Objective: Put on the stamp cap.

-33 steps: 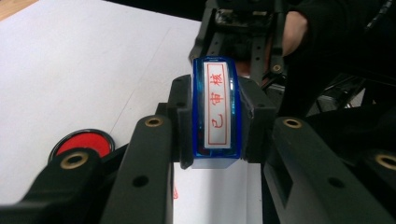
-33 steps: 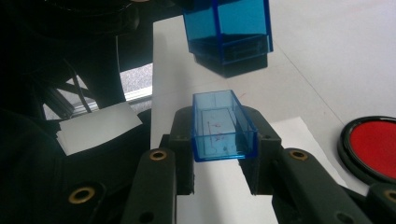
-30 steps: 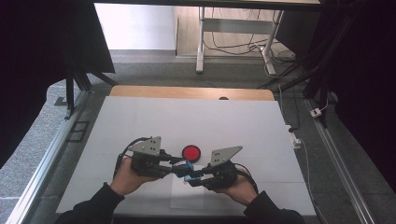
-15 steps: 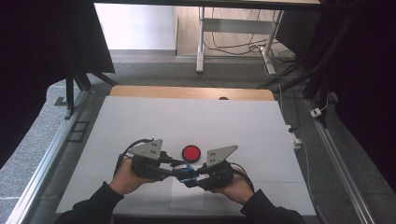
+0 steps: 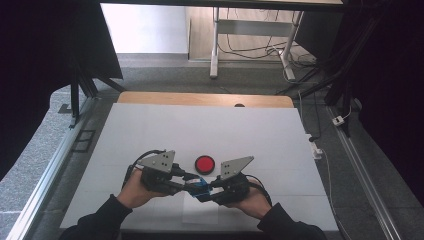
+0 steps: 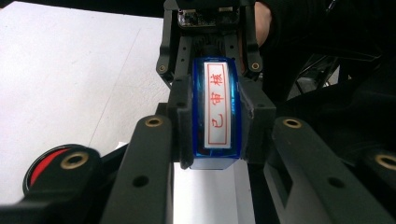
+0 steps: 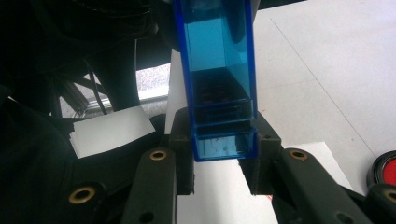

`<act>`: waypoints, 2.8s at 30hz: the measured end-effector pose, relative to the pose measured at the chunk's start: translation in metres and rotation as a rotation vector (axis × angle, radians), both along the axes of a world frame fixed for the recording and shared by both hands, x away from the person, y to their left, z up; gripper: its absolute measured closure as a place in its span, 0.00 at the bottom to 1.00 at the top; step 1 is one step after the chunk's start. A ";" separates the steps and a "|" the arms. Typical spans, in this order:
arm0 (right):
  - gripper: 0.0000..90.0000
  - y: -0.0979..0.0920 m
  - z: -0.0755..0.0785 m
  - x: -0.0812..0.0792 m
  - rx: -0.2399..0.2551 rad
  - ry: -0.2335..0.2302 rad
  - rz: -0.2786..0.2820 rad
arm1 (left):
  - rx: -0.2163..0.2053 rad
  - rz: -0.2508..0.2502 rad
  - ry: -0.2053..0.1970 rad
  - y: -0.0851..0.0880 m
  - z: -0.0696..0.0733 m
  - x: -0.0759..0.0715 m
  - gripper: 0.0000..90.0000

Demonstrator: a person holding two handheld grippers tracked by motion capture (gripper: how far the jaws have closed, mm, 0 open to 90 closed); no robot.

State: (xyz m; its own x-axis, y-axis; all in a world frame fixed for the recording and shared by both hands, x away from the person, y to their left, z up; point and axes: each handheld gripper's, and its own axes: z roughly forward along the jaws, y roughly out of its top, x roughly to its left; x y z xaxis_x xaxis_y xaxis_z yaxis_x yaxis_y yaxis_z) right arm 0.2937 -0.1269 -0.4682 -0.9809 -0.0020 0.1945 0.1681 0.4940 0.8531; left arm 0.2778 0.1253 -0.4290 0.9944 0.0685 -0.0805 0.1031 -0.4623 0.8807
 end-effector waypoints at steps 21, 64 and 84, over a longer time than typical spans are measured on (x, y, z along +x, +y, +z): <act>0.77 -0.002 0.005 -0.001 0.042 -0.027 0.020 | -0.084 -0.023 0.057 0.003 -0.006 0.004 0.77; 0.48 -0.010 0.006 -0.004 -0.004 -0.066 -0.134 | -0.023 0.093 0.012 0.009 0.003 -0.001 0.77; 0.38 -0.027 0.018 -0.010 -0.037 -0.101 -0.256 | 0.003 0.201 0.009 0.025 0.006 -0.002 0.77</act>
State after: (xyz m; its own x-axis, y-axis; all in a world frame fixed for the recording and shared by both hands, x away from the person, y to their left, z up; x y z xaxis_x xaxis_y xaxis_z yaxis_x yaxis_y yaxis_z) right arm 0.2840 -0.1537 -0.4506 -0.9630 0.2536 0.0908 0.2062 0.4772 0.8542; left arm 0.2754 0.1507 -0.4227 0.9598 0.2662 -0.0890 0.2018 -0.4339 0.8780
